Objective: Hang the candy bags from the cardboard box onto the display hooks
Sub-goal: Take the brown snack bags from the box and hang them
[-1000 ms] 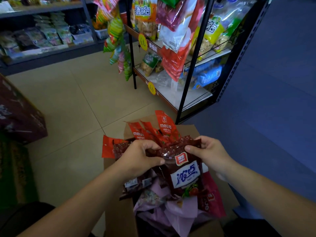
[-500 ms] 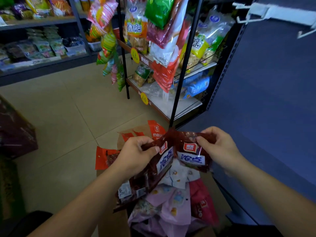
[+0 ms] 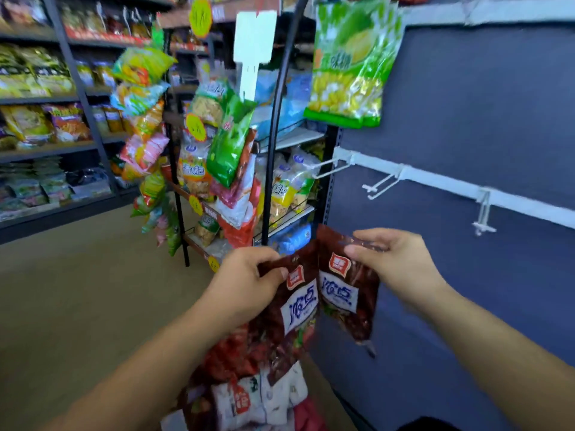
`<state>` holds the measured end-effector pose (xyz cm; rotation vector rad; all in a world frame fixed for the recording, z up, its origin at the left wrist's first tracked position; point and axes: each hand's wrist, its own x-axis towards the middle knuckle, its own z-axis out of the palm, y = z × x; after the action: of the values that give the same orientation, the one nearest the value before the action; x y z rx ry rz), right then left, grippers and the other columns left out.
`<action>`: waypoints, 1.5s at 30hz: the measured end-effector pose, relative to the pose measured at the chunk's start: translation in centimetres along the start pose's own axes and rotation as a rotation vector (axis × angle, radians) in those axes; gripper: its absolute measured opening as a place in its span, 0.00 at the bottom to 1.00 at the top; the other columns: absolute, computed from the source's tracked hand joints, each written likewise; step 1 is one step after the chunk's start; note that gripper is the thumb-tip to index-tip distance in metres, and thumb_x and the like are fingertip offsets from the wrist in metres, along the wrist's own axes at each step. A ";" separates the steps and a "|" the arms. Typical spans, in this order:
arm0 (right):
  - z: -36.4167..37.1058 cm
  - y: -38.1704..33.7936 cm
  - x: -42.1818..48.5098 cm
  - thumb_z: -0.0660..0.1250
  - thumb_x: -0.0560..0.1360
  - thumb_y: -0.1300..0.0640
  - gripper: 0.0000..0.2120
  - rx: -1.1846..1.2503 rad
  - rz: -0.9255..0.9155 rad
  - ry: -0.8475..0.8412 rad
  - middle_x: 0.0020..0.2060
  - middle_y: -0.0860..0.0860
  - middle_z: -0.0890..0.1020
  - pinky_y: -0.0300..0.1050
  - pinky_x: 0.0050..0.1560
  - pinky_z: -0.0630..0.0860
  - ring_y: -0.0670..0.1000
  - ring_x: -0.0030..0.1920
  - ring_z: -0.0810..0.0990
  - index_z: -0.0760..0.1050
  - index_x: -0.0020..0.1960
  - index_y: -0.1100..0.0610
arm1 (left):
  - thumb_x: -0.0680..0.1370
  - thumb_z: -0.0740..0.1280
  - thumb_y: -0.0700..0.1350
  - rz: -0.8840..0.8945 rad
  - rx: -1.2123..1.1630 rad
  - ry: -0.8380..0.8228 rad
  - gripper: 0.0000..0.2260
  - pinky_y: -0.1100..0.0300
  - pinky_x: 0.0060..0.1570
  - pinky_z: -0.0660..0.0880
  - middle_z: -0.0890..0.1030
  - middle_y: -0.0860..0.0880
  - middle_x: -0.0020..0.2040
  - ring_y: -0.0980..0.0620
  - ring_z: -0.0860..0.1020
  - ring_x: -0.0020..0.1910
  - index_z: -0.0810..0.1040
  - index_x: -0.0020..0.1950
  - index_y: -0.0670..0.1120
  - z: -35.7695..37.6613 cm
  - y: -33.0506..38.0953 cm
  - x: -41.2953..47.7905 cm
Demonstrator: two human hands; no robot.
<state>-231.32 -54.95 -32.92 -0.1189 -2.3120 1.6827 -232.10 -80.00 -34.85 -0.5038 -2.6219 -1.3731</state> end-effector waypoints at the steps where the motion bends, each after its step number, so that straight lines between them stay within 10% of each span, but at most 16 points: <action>1: -1.0 -1.7 0.8 0.79 0.72 0.64 0.04 -0.027 -0.028 -0.010 0.40 0.55 0.89 0.40 0.41 0.80 0.44 0.34 0.83 0.87 0.46 0.57 | 0.78 0.72 0.41 0.036 0.016 0.006 0.09 0.66 0.32 0.72 0.82 0.53 0.33 0.61 0.77 0.31 0.83 0.38 0.50 -0.7 1.3 1.1; 11: -8.2 -15.1 8.3 0.77 0.74 0.59 0.04 -0.250 -0.274 0.165 0.33 0.51 0.87 0.53 0.40 0.83 0.49 0.33 0.84 0.87 0.40 0.55 | 0.77 0.72 0.43 0.307 0.150 0.138 0.06 0.62 0.41 0.75 0.82 0.55 0.38 0.60 0.80 0.40 0.83 0.40 0.50 -5.7 11.7 10.6; 15: -10.8 -19.5 11.7 0.76 0.75 0.55 0.08 -0.394 -0.420 0.312 0.32 0.46 0.85 0.33 0.32 0.76 0.39 0.29 0.80 0.83 0.38 0.52 | 0.75 0.74 0.42 0.417 0.112 0.260 0.08 0.68 0.40 0.72 0.82 0.56 0.38 0.60 0.79 0.40 0.83 0.39 0.53 -7.4 14.5 14.2; 23: -13.8 -24.4 15.2 0.74 0.77 0.55 0.07 -0.521 -0.548 0.408 0.33 0.45 0.83 0.31 0.33 0.70 0.45 0.35 0.80 0.85 0.41 0.56 | 0.76 0.75 0.40 0.526 -0.001 0.362 0.07 0.77 0.42 0.69 0.81 0.57 0.42 0.66 0.78 0.46 0.85 0.44 0.53 -7.3 17.9 17.6; 45: -16.5 -23.5 20.6 0.77 0.75 0.53 0.09 -0.356 -0.316 0.502 0.36 0.52 0.87 0.48 0.41 0.83 0.53 0.38 0.86 0.84 0.37 0.54 | 0.79 0.72 0.44 0.423 -0.298 0.239 0.03 0.72 0.35 0.74 0.85 0.51 0.41 0.59 0.80 0.36 0.87 0.48 0.49 -5.5 21.3 20.5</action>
<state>-244.30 -42.56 -2.43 -0.2076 -2.0801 0.9478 -243.89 -68.54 -9.61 -0.8183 -1.9865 -1.5626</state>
